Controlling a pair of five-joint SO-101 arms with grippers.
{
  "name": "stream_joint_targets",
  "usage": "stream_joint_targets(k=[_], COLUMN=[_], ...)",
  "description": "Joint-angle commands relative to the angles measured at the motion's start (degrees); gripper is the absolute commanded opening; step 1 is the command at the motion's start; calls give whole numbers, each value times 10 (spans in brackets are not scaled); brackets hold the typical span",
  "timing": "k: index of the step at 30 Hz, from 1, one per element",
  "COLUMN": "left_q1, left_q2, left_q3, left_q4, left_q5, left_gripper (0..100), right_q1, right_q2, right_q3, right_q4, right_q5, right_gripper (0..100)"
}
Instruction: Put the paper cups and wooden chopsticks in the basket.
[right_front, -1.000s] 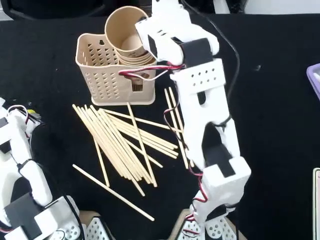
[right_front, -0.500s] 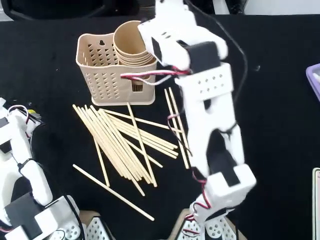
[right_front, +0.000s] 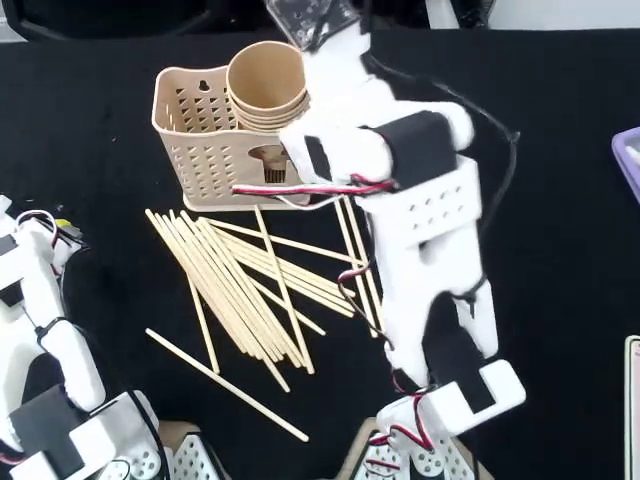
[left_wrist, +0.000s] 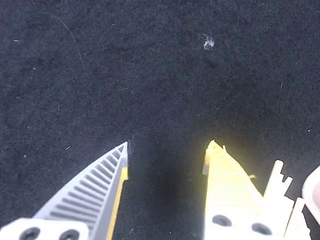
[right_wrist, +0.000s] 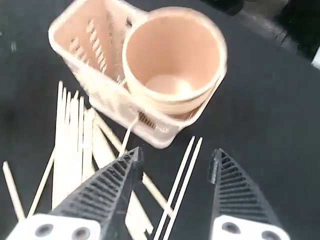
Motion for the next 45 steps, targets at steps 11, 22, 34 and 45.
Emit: stream_joint_targets(k=[11, 22, 34, 45], left_q1=[-44, -92, -193, -222], left_q2=[-20, -20, -19, -19], left_q3=[-15, -20, -36, -36], left_q4=[-18, -23, -23, -24], left_q5=[5, 37, 120, 168], left_gripper=[241, 241, 241, 241], right_q1=[-142, -295, -414, -422], right_q2=[-216, -314, -313, -313], right_q3=[590, 901, 947, 1059], right_q4=[-251, -489, -538, -703], right_q5=[51, 67, -62, -65], right_gripper=[219, 223, 344, 329])
